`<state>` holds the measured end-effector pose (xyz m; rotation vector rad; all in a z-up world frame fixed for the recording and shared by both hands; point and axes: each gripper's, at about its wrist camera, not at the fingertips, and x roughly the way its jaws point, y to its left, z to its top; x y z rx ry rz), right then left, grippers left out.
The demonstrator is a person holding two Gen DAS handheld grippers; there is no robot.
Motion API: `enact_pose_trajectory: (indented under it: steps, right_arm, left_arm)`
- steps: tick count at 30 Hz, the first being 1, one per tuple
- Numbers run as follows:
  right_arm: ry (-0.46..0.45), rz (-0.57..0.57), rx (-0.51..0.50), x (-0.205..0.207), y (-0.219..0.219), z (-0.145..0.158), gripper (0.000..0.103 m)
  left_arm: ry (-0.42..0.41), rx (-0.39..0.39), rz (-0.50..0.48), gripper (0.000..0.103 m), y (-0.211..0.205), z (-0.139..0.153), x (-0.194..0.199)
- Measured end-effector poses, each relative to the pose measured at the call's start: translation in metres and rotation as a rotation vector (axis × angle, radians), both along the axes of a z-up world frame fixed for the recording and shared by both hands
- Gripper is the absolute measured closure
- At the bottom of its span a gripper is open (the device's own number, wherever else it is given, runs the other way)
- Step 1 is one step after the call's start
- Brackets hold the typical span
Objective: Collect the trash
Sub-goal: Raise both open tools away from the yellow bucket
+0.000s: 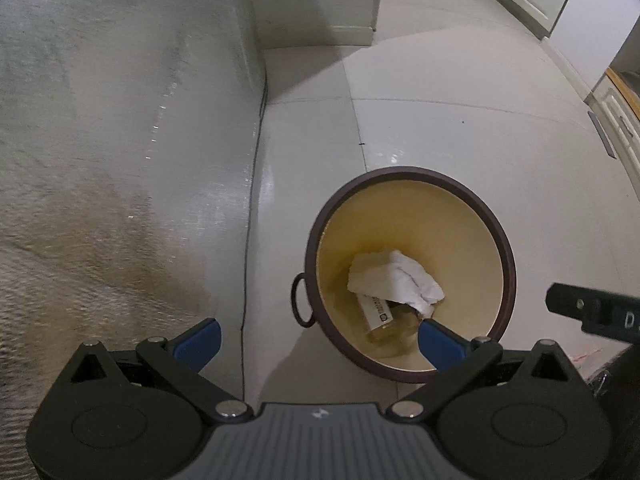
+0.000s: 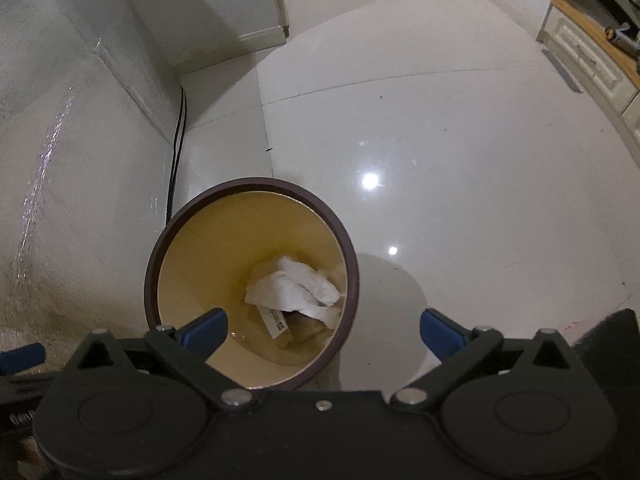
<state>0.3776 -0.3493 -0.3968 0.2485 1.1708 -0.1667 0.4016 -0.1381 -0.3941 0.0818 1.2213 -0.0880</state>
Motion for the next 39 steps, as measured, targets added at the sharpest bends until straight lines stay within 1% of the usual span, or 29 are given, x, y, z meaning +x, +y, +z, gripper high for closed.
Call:
enact_pose_trajectory:
  steps: [6,11,14,22,30,34,39]
  right_arm:
    - [-0.027,0.032,-0.032,-0.019,0.007,0.019,0.0]
    - [-0.052,0.046,-0.044,-0.044,0.011,0.037,0.0]
    - [-0.06,0.041,-0.071,-0.061,0.011,0.048,0.0]
    - [-0.129,0.02,-0.078,-0.106,0.006,0.084,0.0]
    - [-0.231,0.012,-0.084,-0.152,0.007,0.14,0.0]
    - [-0.278,0.004,-0.091,-0.176,0.007,0.171,0.0]
    - [-0.361,0.002,-0.1,-0.206,0.009,0.212,0.0]
  left_arm:
    - [-0.008,0.008,-0.005,0.0,0.006,0.021,-0.016]
    - [-0.028,0.009,-0.013,0.0,0.006,0.041,-0.033]
    - [-0.049,0.004,-0.015,0.0,0.008,0.057,-0.045]
    - [-0.103,0.012,-0.035,0.0,0.013,0.096,-0.083]
    - [-0.188,-0.001,-0.06,0.0,0.017,0.147,-0.126]
    - [-0.245,-0.026,-0.076,0.0,0.02,0.181,-0.147]
    - [-0.326,-0.06,-0.09,0.0,0.022,0.225,-0.174]
